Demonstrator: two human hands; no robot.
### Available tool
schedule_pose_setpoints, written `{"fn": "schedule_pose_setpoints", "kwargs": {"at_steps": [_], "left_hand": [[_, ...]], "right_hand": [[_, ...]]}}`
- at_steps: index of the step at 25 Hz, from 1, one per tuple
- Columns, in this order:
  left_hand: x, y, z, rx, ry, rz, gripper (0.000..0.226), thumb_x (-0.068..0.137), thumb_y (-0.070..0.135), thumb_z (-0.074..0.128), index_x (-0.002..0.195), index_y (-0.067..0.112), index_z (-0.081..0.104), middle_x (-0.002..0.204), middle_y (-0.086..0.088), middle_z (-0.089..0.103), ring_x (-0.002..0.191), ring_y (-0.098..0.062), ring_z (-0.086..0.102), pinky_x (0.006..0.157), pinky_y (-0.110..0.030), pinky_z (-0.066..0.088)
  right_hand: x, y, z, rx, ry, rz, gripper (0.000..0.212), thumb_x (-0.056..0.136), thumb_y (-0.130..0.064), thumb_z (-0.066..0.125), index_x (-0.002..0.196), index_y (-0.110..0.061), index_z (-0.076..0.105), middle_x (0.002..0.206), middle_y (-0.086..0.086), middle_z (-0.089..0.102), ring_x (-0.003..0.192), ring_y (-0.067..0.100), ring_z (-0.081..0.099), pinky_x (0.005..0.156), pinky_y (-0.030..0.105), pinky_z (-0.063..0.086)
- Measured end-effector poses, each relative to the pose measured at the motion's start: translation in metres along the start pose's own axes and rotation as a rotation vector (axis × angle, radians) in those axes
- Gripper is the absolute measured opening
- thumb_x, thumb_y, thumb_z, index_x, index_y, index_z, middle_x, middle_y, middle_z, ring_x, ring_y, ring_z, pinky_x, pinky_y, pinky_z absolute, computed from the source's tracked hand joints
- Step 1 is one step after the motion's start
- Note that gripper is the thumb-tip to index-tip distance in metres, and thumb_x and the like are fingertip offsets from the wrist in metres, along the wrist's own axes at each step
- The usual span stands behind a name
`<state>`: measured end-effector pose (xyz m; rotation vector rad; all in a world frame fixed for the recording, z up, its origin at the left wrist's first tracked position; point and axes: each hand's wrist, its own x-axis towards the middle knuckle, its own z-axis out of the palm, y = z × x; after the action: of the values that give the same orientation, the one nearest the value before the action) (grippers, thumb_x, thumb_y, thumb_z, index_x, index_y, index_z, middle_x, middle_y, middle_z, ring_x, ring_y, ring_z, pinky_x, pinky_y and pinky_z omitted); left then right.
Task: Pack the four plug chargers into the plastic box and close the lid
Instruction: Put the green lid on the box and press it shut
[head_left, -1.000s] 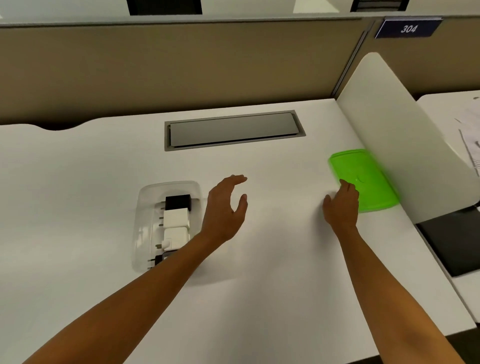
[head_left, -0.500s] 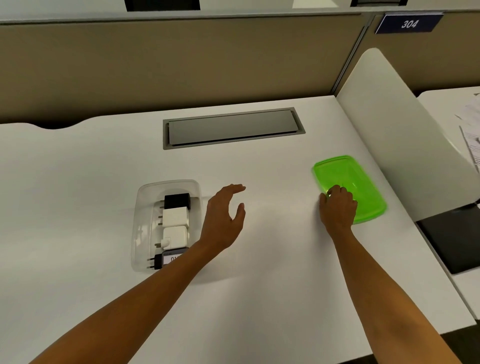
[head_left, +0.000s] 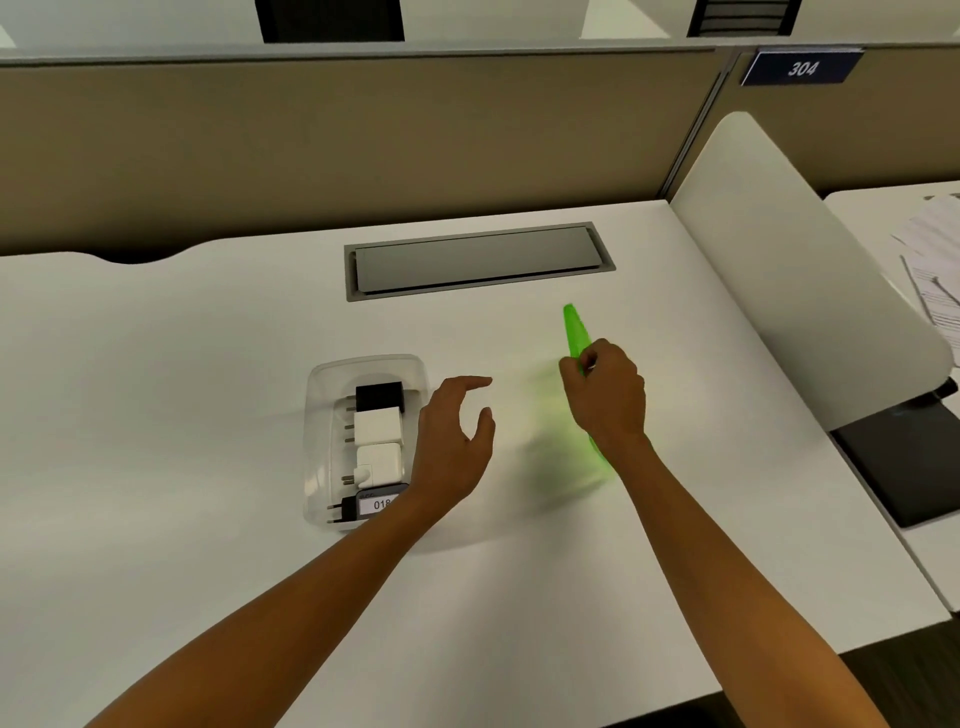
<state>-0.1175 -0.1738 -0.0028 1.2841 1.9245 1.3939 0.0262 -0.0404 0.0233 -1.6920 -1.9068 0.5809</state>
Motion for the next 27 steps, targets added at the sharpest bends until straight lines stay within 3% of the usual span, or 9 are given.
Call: {"fn": "schedule_pose_setpoints", "kwargs": {"at_steps": [3,6,12,14,16,18,22,24,27], "left_hand": [[-0.004,0.003,-0.018,-0.053,0.043,-0.019,0.033,0.091,0.014,0.057,0.123,0.019,0.060,0.121,0.012,0.060,0.115,0.003,0.051,0.101,-0.013,0.034],[-0.003,0.006,-0.042,-0.163,0.137,-0.098,0.032,0.089,0.013,0.057,0.120,0.018,0.059,0.122,0.004,0.061,0.115,-0.009,0.054,0.103,-0.021,0.040],[0.002,0.015,-0.091,-0.444,0.251,-0.395,0.024,0.103,0.026,0.046,0.123,0.013,0.054,0.110,0.007,0.061,0.099,-0.010,0.059,0.083,-0.021,0.048],[-0.003,0.012,-0.103,-0.442,0.262,-0.423,0.022,0.103,0.029,0.045,0.118,0.016,0.055,0.103,0.013,0.059,0.096,-0.007,0.057,0.081,-0.023,0.047],[-0.013,0.003,-0.109,-0.372,0.308,-0.448,0.022,0.102,0.029,0.048,0.119,0.017,0.055,0.106,0.011,0.060,0.103,-0.013,0.058,0.087,-0.027,0.046],[-0.026,-0.008,-0.114,-0.267,0.378,-0.431,0.024,0.100,0.026,0.052,0.122,0.017,0.055,0.115,0.008,0.057,0.110,-0.014,0.054,0.094,-0.028,0.043],[-0.044,-0.026,-0.120,-0.133,0.397,-0.375,0.035,0.101,0.020,0.050,0.135,0.014,0.051,0.136,0.003,0.049,0.130,-0.010,0.042,0.106,-0.022,0.030],[-0.048,-0.035,-0.121,-0.130,0.373,-0.418,0.042,0.103,0.022,0.046,0.144,0.014,0.045,0.152,-0.001,0.042,0.146,-0.015,0.030,0.118,-0.029,0.025],[-0.052,-0.048,-0.123,-0.129,0.373,-0.448,0.045,0.104,0.022,0.044,0.148,0.015,0.041,0.155,-0.004,0.041,0.147,-0.020,0.031,0.121,-0.037,0.026]], "right_hand": [[-0.017,-0.043,-0.017,0.126,-0.041,-0.001,0.024,0.089,-0.032,0.054,0.083,-0.008,0.054,0.073,0.002,0.058,0.061,0.024,0.052,0.057,0.031,0.034],[-0.027,-0.076,-0.034,0.348,-0.116,0.073,0.024,0.090,-0.031,0.050,0.080,-0.009,0.051,0.069,-0.001,0.052,0.058,0.016,0.046,0.056,0.029,0.036],[-0.047,-0.102,-0.011,0.892,-0.257,0.298,0.022,0.088,-0.024,0.045,0.094,-0.010,0.060,0.103,0.017,0.067,0.093,0.036,0.072,0.079,0.036,0.056],[-0.068,-0.108,0.008,0.873,-0.275,0.311,0.021,0.093,-0.021,0.044,0.103,-0.014,0.061,0.102,0.014,0.067,0.086,0.024,0.073,0.083,0.034,0.058],[-0.091,-0.112,0.026,0.767,-0.239,0.289,0.023,0.097,-0.014,0.042,0.113,-0.015,0.057,0.095,0.007,0.065,0.071,0.003,0.066,0.069,0.021,0.053],[-0.110,-0.107,0.046,0.639,-0.188,0.231,0.027,0.097,-0.014,0.043,0.121,-0.017,0.056,0.098,0.003,0.063,0.075,0.006,0.059,0.067,0.024,0.044],[-0.130,-0.103,0.074,0.562,-0.243,0.181,0.032,0.096,-0.017,0.049,0.128,-0.020,0.053,0.112,-0.003,0.061,0.096,0.017,0.057,0.084,0.029,0.046],[-0.135,-0.106,0.082,0.530,-0.265,0.140,0.037,0.096,-0.015,0.049,0.132,-0.020,0.050,0.113,-0.006,0.058,0.098,0.014,0.054,0.086,0.027,0.044],[-0.138,-0.110,0.086,0.497,-0.269,0.092,0.041,0.094,-0.010,0.049,0.135,-0.017,0.049,0.116,-0.006,0.057,0.100,0.012,0.051,0.087,0.023,0.041]]}}
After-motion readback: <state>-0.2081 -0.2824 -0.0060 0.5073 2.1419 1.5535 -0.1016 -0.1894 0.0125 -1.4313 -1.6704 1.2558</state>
